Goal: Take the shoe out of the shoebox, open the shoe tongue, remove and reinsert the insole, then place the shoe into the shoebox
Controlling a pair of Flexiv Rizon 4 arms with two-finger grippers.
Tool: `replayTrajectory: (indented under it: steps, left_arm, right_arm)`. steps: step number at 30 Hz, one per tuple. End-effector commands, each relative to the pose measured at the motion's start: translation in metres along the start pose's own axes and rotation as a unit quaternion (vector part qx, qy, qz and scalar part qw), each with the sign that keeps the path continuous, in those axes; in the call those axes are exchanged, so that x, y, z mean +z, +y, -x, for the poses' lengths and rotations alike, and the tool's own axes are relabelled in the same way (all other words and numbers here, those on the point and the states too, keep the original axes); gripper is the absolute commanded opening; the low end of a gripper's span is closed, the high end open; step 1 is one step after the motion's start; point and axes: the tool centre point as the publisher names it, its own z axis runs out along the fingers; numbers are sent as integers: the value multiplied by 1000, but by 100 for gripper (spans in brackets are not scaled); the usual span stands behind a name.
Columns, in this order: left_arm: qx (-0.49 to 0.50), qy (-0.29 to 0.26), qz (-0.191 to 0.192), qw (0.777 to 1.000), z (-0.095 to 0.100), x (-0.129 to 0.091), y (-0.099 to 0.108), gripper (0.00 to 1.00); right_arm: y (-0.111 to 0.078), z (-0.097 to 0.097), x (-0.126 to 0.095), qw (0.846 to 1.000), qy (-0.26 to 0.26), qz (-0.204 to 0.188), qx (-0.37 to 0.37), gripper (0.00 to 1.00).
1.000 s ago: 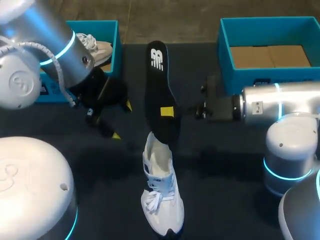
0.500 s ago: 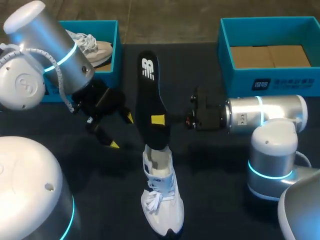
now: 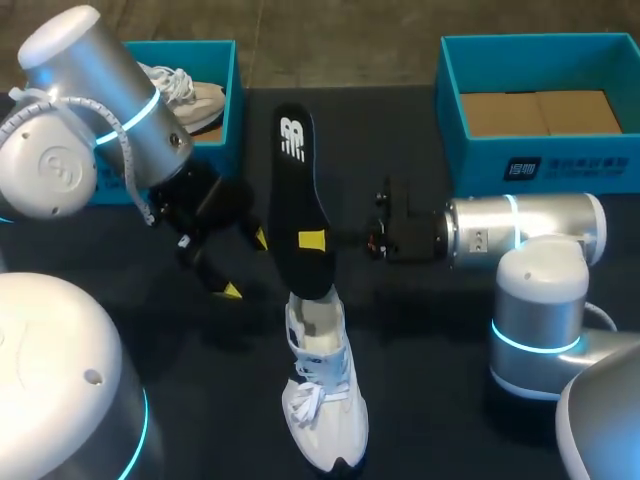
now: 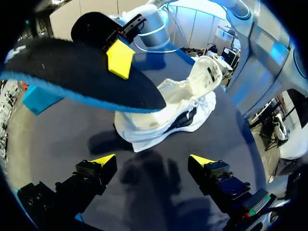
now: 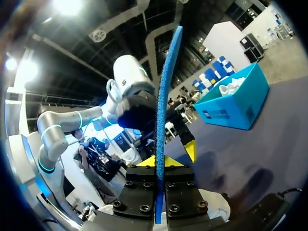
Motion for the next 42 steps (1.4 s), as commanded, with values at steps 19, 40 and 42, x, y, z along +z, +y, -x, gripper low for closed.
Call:
replayTrajectory:
  steps: [19,40,42]
  left_arm:
    - [-21,22,1,1000,7,28,14,100]
    - [-21,23,1,1000,8,28,14,100]
    - [-21,23,1,1000,8,28,14,100]
  right_arm:
    - [-17,8,17,1000,9,23,0,0]
    - [-41,10,12,999,5,33,8,0]
    - [-42,10,12,999,7,35,8,0]
